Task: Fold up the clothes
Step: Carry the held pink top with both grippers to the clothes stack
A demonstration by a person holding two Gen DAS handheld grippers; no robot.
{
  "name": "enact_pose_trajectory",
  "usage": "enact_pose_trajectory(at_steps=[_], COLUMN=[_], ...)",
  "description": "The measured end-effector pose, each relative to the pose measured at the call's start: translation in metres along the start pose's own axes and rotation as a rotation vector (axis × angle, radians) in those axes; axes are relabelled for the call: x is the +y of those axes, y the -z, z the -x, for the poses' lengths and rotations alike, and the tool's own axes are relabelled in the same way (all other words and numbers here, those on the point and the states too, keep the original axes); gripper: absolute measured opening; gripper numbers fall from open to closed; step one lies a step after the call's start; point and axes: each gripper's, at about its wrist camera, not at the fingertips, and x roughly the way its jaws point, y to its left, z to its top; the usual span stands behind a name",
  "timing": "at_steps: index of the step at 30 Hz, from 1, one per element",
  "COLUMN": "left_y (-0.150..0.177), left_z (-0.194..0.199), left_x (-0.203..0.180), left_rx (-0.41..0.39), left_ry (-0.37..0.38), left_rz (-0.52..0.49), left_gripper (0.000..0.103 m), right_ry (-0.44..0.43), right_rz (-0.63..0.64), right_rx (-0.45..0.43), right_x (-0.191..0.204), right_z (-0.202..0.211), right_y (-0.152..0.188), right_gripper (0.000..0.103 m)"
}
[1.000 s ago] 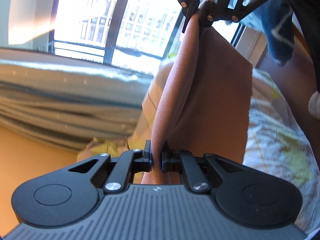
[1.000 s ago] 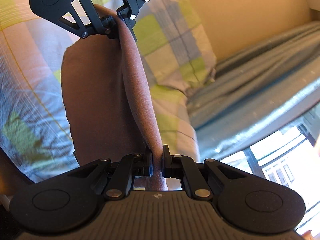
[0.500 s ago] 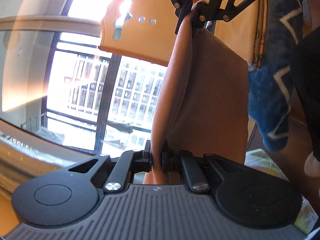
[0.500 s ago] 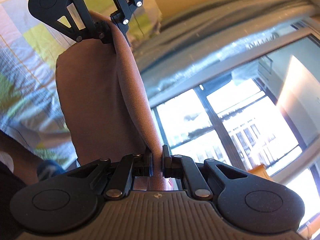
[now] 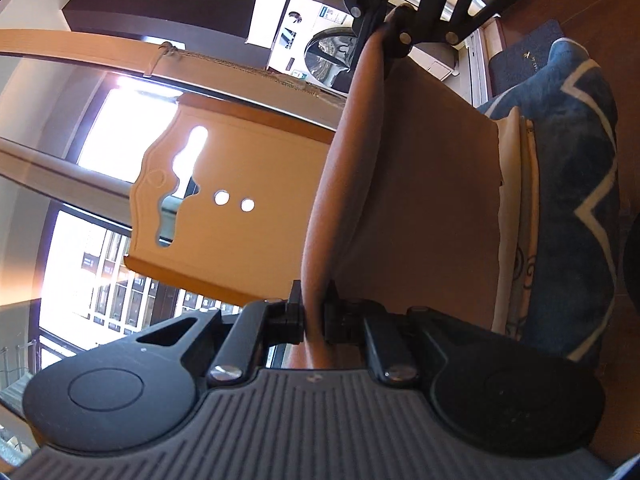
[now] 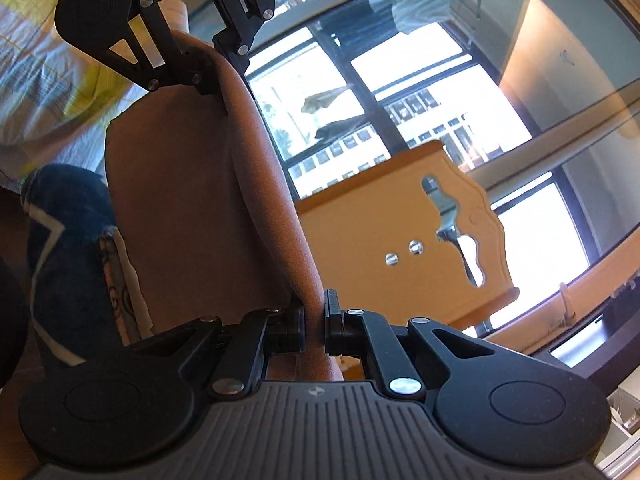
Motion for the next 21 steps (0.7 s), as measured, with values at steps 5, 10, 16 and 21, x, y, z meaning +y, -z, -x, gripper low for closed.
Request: enact_pose_trajectory(at_steps=[5, 10, 16, 21], left_y=[-0.011, -0.009, 0.023, 0.032], left_z=[-0.053, -0.092, -0.104, -0.104], left_x=[0.020, 0.021, -0.088, -0.107], left_rx=[-0.008, 0.011, 0.087, 0.095], left_ry=[-0.069, -0.119, 0.173, 0.196], left_rz=[0.014, 0.050, -0.003, 0.032], left_gripper=[0.008, 0.007, 0.008, 0.009], right_ry=[0.027, 0.152, -0.064, -0.173], right_rz=[-0.003, -0.013, -0.017, 0.002], right_rx=[0.045, 0.008, 0.092, 0.140], right_x=[-0.017, -0.043, 0.024, 0.069], right_z=[-0.042, -0.087, -0.117, -0.115], right_y=[0.020, 0.022, 0.068, 0.095], right_gripper=[0.005, 0.006, 0.006, 0.005])
